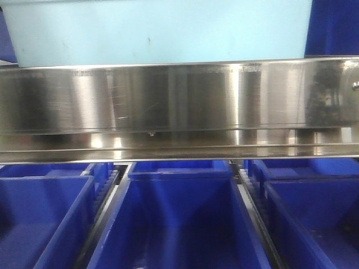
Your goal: Move two blue bins to right shelf middle
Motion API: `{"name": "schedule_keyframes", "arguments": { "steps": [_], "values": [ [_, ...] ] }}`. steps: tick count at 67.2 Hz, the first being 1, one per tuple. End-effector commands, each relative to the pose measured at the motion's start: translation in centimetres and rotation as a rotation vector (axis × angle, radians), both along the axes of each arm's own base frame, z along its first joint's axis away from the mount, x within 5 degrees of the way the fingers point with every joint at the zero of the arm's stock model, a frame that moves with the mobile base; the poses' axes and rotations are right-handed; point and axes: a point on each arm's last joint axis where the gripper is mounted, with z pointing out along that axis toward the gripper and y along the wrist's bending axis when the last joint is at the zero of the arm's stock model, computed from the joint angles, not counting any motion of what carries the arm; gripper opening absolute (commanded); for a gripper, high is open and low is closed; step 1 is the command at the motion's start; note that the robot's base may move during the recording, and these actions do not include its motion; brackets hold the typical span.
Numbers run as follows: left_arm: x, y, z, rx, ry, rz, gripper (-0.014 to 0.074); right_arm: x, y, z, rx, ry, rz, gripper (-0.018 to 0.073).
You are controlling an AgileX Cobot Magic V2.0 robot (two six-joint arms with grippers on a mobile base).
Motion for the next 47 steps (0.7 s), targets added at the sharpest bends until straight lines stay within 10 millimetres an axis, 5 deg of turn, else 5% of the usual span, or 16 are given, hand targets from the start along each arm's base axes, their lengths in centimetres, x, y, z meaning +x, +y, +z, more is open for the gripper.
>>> {"name": "schedule_keyframes", "arguments": {
  "steps": [1,31,47],
  "values": [
    [-1.5,0.7,2.4,-0.018,-0.088,-0.014,-0.0111,-0.4,-1.0,1.7,-0.01,-0.096,-0.022,-0.0158],
    [-6.3,2.7,13.3,-0.165,-0.452,-0.004,-0.0111,-4.3,-2.8,14.0,0.146,-0.468,-0.034,-0.0158],
    [-7.4,3.2,15.3,-0.209,-0.556,0.007,-0.0111,-5.0,-3.1,15.5,0.152,-0.508,-0.035,-0.0158]
  ]
}}
